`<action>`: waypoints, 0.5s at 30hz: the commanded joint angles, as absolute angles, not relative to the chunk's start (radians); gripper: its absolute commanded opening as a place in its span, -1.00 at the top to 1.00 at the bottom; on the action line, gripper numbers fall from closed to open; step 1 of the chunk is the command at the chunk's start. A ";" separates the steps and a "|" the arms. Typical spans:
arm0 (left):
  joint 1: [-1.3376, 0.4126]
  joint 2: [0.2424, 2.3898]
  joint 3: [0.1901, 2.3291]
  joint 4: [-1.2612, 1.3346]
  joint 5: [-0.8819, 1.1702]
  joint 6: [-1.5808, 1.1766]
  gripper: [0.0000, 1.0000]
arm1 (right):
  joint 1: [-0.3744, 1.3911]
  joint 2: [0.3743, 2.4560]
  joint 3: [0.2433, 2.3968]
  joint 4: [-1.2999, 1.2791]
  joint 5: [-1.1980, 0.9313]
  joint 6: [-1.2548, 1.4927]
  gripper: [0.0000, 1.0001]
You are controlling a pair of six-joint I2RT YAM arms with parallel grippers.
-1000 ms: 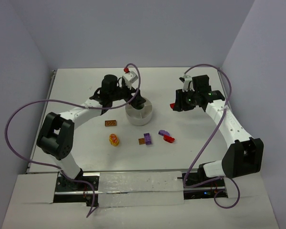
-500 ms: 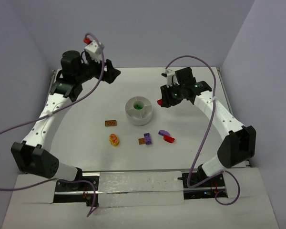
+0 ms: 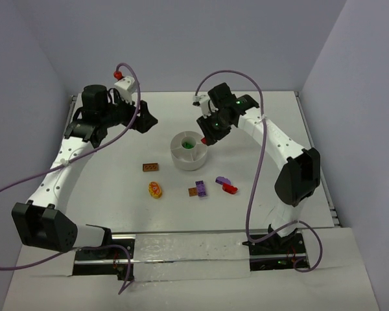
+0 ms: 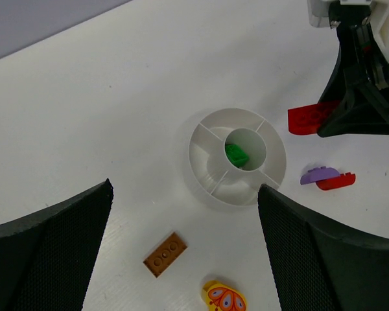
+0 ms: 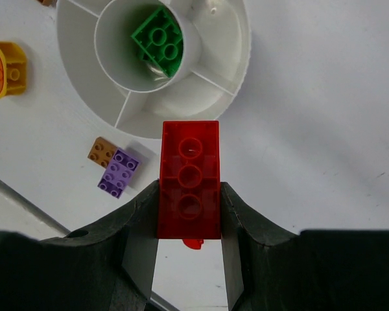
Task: Sort the legos into containers by color
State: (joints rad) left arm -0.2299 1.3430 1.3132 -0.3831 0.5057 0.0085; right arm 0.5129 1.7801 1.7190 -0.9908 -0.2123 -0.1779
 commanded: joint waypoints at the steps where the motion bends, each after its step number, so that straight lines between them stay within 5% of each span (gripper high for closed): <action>1: -0.200 1.311 1.302 -0.371 0.576 -0.005 -0.99 | 0.575 1.814 1.769 -1.089 -0.159 -0.237 1.00; 15: -0.158 1.329 1.287 -0.298 0.558 -0.154 -0.98 | 0.621 1.899 1.827 -1.122 -0.084 -0.245 1.00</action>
State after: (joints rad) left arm -0.1635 1.3426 1.2591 -0.3286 0.5540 -0.1437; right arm 0.6140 1.8770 1.7630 -1.1054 -0.1176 -0.2371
